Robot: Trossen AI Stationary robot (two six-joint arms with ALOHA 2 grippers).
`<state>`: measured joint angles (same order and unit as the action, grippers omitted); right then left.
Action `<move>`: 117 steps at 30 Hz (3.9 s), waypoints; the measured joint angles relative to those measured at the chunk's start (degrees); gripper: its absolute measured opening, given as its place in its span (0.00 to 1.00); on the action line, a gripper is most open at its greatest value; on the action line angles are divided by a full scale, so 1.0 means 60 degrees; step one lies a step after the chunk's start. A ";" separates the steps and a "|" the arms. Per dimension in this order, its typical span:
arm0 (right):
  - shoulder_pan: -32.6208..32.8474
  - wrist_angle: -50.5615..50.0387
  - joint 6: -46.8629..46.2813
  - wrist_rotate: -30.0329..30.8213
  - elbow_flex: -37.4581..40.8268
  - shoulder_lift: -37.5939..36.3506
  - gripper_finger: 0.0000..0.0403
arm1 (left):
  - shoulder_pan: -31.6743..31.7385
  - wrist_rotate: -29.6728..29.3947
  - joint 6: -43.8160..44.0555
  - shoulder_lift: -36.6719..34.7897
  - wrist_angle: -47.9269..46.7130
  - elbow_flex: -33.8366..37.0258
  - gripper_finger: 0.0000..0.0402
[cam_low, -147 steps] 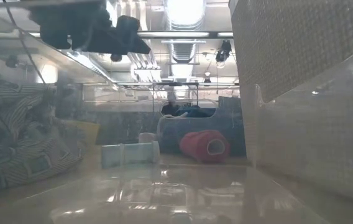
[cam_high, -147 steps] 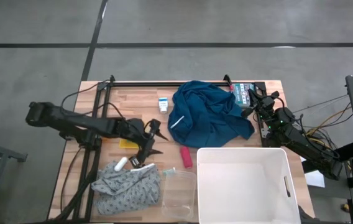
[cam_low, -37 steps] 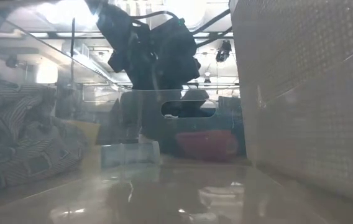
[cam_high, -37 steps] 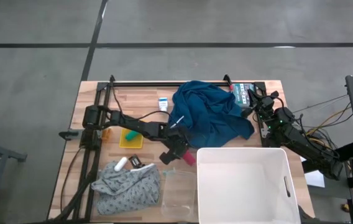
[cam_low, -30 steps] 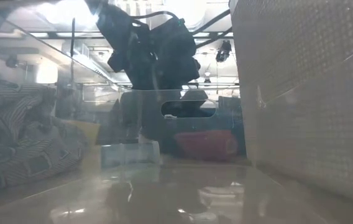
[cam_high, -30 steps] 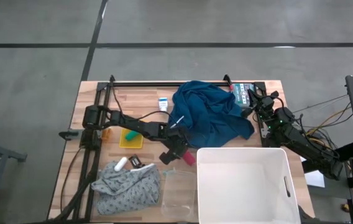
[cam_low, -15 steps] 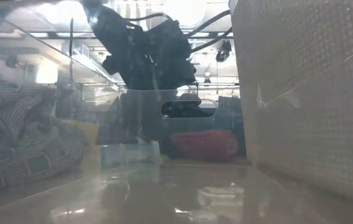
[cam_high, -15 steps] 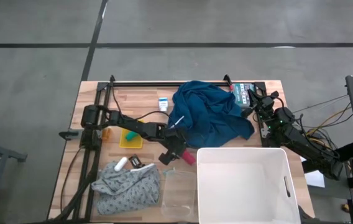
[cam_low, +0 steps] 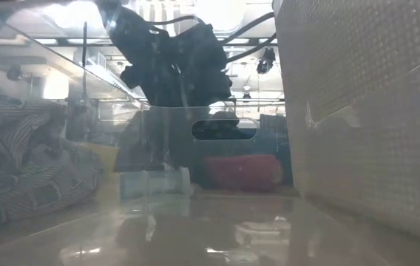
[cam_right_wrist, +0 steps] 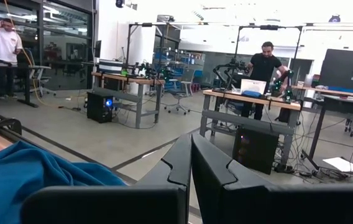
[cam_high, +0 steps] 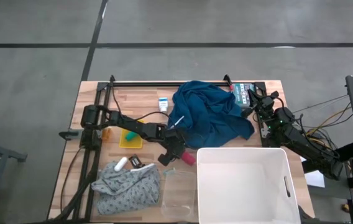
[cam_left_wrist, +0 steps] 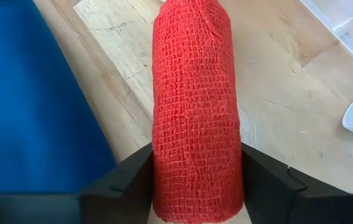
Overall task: Pick & Place Medicine items
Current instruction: Put the red rolled bandage into the yellow bin
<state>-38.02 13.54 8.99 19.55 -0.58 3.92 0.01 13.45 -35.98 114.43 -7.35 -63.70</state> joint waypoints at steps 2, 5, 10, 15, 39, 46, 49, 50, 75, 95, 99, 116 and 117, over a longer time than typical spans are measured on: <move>0.0000 0.0000 0.0000 0.0000 0.0000 0.0000 0.02 | 0.0004 0.0019 -0.0001 0.0004 0.0003 0.0004 0.48; 0.0000 0.0000 0.0000 0.0000 0.0000 0.0000 0.02 | 0.0004 0.0019 -0.0001 0.0004 0.0010 0.0004 0.45; 0.0000 0.0000 0.0000 0.0000 0.0000 0.0000 0.02 | 0.0004 0.0019 -0.0001 0.0004 0.0023 -0.0007 0.43; 0.0000 0.0000 0.0000 0.0004 0.0000 0.0000 0.02 | 0.0004 0.0012 -0.0001 -0.0060 0.0016 -0.0004 0.43; -0.0004 0.0003 0.0000 0.0000 0.0000 -0.0004 0.02 | -0.0003 -0.0636 0.1403 -0.1440 -0.0748 0.0051 0.43; -0.0004 -0.0003 0.0000 0.0001 0.0000 0.0000 0.02 | -0.0004 -0.1219 0.2230 -0.1559 -0.1238 0.0055 0.43; -0.0004 0.0000 0.0000 0.0000 0.0000 0.0000 0.02 | -0.0004 -0.1465 0.2622 -0.1601 -0.1559 0.0058 0.43; -0.0004 0.0000 0.0000 0.0000 0.0000 0.0000 0.02 | -0.0004 -0.1542 0.2791 -0.1615 -0.1639 0.0058 0.43; -0.0003 0.0001 0.0000 -0.0004 0.0000 0.0000 0.02 | -0.0058 -0.3659 0.7393 -0.2423 -0.4817 0.0068 0.43; -0.0004 0.0002 0.0000 0.0000 0.0000 0.0000 0.02 | -0.1275 -0.5605 1.0838 -0.5472 -0.5902 0.1833 0.44; 0.0000 0.0000 0.0000 -0.0003 0.0000 0.0003 0.02 | -0.1330 -0.5823 1.1496 -0.6693 -0.5895 0.2696 0.44; -0.0004 0.0000 0.0000 0.0000 0.0000 0.0000 0.02 | -0.1326 -0.6419 1.3287 -1.0303 -0.6296 0.5020 0.44; 0.0000 0.0000 0.0000 -0.0003 0.0000 0.0000 0.02 | -0.1326 -0.6386 1.3434 -1.0330 -0.6432 0.5074 0.44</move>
<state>-38.02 13.54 9.00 19.53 -0.58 3.92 -7.94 -24.87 44.62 52.45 -45.94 -33.26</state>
